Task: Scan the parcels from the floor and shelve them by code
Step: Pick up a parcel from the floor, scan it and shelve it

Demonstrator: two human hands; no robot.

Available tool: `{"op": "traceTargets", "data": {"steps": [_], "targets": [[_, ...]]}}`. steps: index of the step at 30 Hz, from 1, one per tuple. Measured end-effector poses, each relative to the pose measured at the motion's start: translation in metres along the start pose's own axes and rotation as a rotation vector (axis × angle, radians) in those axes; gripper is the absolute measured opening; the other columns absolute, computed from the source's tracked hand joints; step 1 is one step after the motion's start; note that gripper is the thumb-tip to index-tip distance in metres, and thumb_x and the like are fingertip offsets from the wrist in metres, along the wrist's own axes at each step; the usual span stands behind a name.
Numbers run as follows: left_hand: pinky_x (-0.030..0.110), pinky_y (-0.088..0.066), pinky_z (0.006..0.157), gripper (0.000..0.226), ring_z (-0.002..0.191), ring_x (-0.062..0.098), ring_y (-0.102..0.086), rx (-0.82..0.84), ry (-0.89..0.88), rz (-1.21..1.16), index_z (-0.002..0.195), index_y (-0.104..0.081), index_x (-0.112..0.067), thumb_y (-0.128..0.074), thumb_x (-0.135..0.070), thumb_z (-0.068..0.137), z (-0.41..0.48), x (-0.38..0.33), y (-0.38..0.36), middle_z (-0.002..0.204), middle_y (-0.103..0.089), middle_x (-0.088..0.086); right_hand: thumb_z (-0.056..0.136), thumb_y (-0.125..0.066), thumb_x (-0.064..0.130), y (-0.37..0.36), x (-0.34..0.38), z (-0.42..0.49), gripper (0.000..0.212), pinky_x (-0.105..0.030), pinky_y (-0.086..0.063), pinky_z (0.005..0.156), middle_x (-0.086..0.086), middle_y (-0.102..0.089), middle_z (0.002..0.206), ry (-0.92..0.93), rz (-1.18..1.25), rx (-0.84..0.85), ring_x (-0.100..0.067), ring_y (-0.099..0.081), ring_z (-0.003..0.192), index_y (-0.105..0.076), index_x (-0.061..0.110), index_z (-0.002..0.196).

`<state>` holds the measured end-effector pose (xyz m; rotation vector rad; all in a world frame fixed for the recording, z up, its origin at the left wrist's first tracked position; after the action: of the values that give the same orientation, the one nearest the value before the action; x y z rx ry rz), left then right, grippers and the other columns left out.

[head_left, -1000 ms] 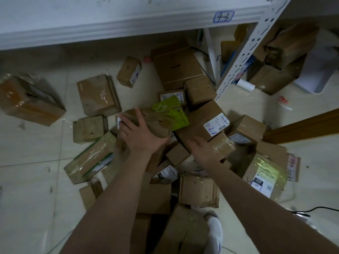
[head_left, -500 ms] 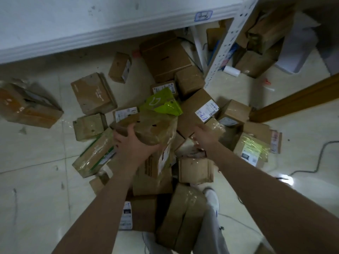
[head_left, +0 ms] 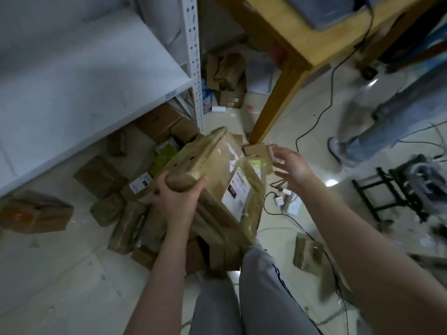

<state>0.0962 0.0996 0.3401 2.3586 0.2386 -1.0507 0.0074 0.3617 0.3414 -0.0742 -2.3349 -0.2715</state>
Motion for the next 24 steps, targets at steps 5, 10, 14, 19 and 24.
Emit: {"op": "traceTargets", "data": {"steps": [5, 10, 14, 19, 24], "targets": [[0.044, -0.053, 0.099, 0.113, 0.131, 0.032, -0.046, 0.096, 0.031, -0.247, 0.135, -0.041, -0.047, -0.088, -0.071, 0.035, -0.064, -0.053, -0.006, 0.152, -0.036, 0.005, 0.099, -0.055, 0.025, 0.064, 0.019, -0.061, 0.011, -0.040, -0.046, 0.100, -0.013, -0.059, 0.127, 0.027, 0.192, -0.069, -0.021, -0.061, 0.102, -0.064, 0.021, 0.105], [0.052, -0.047, 0.107, 0.113, 0.130, 0.029, -0.050, 0.139, 0.030, -0.459, 0.140, -0.040, -0.036, -0.094, -0.056, 0.043, -0.091, -0.088, -0.038, 0.146, -0.046, 0.003, 0.097, -0.060, 0.029, 0.106, 0.038, -0.057, 0.039, -0.032, -0.043, 0.096, 0.003, -0.061, 0.112, 0.078, 0.307, -0.062, -0.020, -0.055, 0.112, -0.055, 0.015, 0.133], [0.051, -0.052, 0.101, 0.104, 0.121, 0.029, -0.057, 0.097, 0.083, -0.544, 0.130, -0.044, -0.041, -0.090, -0.059, 0.038, -0.097, -0.116, -0.079, 0.136, -0.054, 0.001, 0.092, -0.066, 0.035, 0.151, 0.063, -0.024, 0.048, -0.034, -0.045, 0.096, 0.001, -0.056, 0.132, 0.106, 0.303, -0.077, -0.020, -0.052, 0.120, -0.054, 0.019, 0.135], [0.053, -0.053, 0.097, 0.109, 0.115, 0.031, -0.060, 0.020, 0.166, -0.668, 0.145, -0.041, -0.029, -0.086, -0.052, 0.049, -0.102, -0.173, -0.148, 0.134, -0.056, 0.007, 0.090, -0.068, 0.030, 0.198, 0.110, 0.032, 0.042, -0.033, -0.052, 0.080, -0.005, -0.065, 0.122, 0.054, 0.361, -0.026, -0.024, -0.062, 0.109, -0.060, 0.015, 0.129], [0.055, -0.052, 0.098, 0.108, 0.115, 0.031, -0.061, -0.014, 0.125, -0.756, 0.144, -0.043, -0.025, -0.083, -0.053, 0.048, -0.103, -0.240, -0.210, 0.135, -0.057, 0.009, 0.092, -0.068, 0.028, 0.223, 0.188, 0.080, 0.038, -0.020, -0.051, 0.059, 0.000, -0.069, 0.104, 0.140, 0.348, 0.022, -0.010, -0.066, 0.081, -0.058, 0.019, 0.127]]}}
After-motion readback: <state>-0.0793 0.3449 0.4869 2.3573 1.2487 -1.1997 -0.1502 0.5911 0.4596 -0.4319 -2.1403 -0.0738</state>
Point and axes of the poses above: each hand's wrist, its own z-axis towards the middle knuckle, its own y-axis out of the back of the hand, x = y × z, the point moved 2 cm from there along z, towards the middle knuckle
